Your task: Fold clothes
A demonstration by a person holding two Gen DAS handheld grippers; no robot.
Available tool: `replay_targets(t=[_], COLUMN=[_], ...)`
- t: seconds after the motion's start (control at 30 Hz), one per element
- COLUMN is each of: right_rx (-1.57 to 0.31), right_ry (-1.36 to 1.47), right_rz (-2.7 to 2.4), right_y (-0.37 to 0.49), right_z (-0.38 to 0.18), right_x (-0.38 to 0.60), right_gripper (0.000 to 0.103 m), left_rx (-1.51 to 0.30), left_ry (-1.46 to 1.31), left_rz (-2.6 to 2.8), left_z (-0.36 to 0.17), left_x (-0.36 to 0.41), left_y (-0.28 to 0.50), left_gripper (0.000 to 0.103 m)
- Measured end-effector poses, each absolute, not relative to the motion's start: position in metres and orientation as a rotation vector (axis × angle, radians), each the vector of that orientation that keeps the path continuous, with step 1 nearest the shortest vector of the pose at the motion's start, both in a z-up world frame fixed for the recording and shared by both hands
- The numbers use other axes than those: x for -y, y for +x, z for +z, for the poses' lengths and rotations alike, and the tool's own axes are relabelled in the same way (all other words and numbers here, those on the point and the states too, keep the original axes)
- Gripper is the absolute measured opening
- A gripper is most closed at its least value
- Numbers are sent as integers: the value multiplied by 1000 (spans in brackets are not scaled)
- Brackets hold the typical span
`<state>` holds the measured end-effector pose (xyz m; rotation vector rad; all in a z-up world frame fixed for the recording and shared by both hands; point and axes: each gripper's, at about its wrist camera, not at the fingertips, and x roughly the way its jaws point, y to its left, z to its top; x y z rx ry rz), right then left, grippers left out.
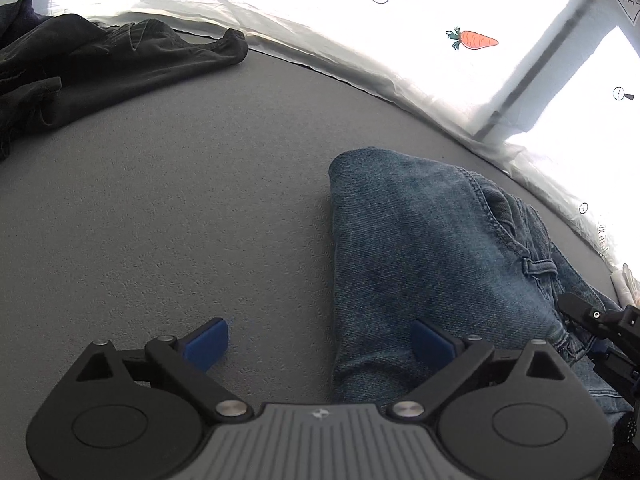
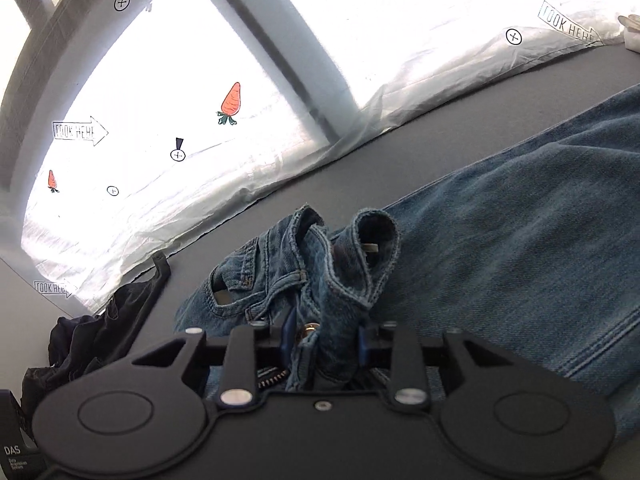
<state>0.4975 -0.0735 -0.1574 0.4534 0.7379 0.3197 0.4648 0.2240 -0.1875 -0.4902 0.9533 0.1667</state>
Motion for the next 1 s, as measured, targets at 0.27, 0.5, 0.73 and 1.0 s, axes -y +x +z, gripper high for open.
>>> replay_targets(t=[0.27, 0.5, 0.73, 1.0], right_rx=[-488, -499, -671, -873], right_ry=[283, 289, 243, 616], right_rz=[354, 298, 228, 226], right_y=[493, 495, 515, 519], right_z=[-71, -71, -127, -196], right_x=[95, 148, 191, 224], right_gripper=[10, 10, 11, 47], left_rx=[-873, -861, -892, -923], left_ry=[-478, -501, -474, -385], left_rz=[210, 252, 343, 392], left_z=[-157, -152, -172, -180], left_x=[-199, -180, -161, -157], left_y=[453, 447, 453, 454], left_gripper=[97, 98, 98, 99])
